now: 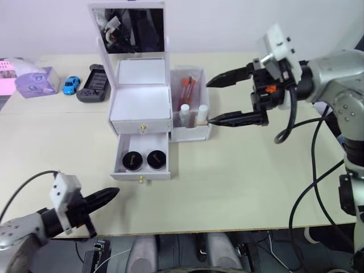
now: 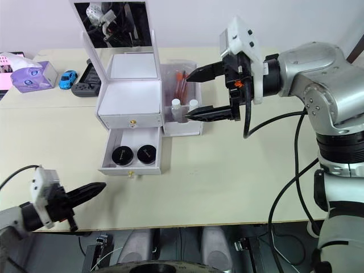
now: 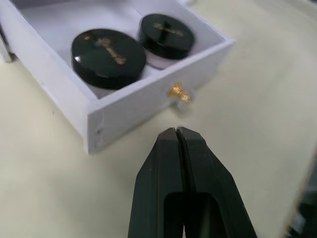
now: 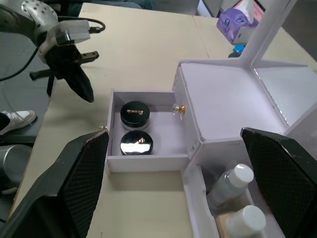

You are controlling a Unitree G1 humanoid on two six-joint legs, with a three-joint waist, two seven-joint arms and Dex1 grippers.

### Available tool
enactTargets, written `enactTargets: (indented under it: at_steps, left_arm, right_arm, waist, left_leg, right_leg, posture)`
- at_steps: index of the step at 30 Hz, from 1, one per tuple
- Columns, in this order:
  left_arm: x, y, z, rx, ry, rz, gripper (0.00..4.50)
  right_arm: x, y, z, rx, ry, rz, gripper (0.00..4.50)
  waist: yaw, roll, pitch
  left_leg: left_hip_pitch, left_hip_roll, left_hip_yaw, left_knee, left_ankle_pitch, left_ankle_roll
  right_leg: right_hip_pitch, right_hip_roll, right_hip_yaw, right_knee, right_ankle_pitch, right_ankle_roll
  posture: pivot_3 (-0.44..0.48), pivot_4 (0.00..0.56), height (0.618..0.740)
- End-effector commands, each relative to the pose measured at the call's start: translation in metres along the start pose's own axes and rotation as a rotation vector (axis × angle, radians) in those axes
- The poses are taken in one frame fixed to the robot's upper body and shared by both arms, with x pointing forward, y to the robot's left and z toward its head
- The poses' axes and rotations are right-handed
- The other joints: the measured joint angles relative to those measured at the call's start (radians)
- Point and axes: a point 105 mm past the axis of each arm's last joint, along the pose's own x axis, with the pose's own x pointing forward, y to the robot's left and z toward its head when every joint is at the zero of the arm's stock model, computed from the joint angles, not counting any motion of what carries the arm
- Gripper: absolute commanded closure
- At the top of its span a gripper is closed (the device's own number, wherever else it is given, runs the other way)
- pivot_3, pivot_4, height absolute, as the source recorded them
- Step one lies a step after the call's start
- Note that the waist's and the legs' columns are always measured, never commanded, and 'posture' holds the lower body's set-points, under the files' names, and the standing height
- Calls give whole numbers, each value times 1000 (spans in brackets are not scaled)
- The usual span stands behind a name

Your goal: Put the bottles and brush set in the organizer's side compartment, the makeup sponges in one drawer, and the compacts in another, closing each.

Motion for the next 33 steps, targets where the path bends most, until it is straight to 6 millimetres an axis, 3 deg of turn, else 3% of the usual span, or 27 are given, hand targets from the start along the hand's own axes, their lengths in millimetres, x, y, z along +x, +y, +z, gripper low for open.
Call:
enactTargets:
  at_steps: [1, 8, 22, 33]
  left_arm:
    - [14, 4, 0, 26, -34, 22, 4457]
    - [36, 18, 23, 52, -123, 27, 4457]
    - [83, 48, 51, 165, -174, 60, 4457]
    - [98, 74, 71, 221, -215, 126, 4457]
  right_arm:
    - [-9, 1, 7, -36, 7, -39, 0]
    - [-18, 1, 6, -31, 31, -83, 0]
    - [-29, 4, 4, -30, 57, -147, 0]
    - [-22, 6, -2, -29, 63, -171, 0]
  waist:
    - [0, 0, 0]
    - [3, 0, 0]
    - [3, 0, 0]
    - [5, 0, 0]
  left_leg:
    - [0, 0, 0, 0, 0, 0]
    - [0, 0, 0, 1, 0, 0]
    - [0, 0, 0, 1, 0, 0]
    - [0, 0, 0, 0, 0, 0]
  right_leg:
    - [0, 0, 0, 0, 0, 0]
    - [0, 0, 0, 0, 0, 0]
    - [1, 0, 0, 0, 0, 0]
    - [1, 0, 0, 0, 0, 1]
  posture:
    - [0, 150, 735]
    - [0, 150, 735]
    - [0, 150, 735]
    - [0, 150, 735]
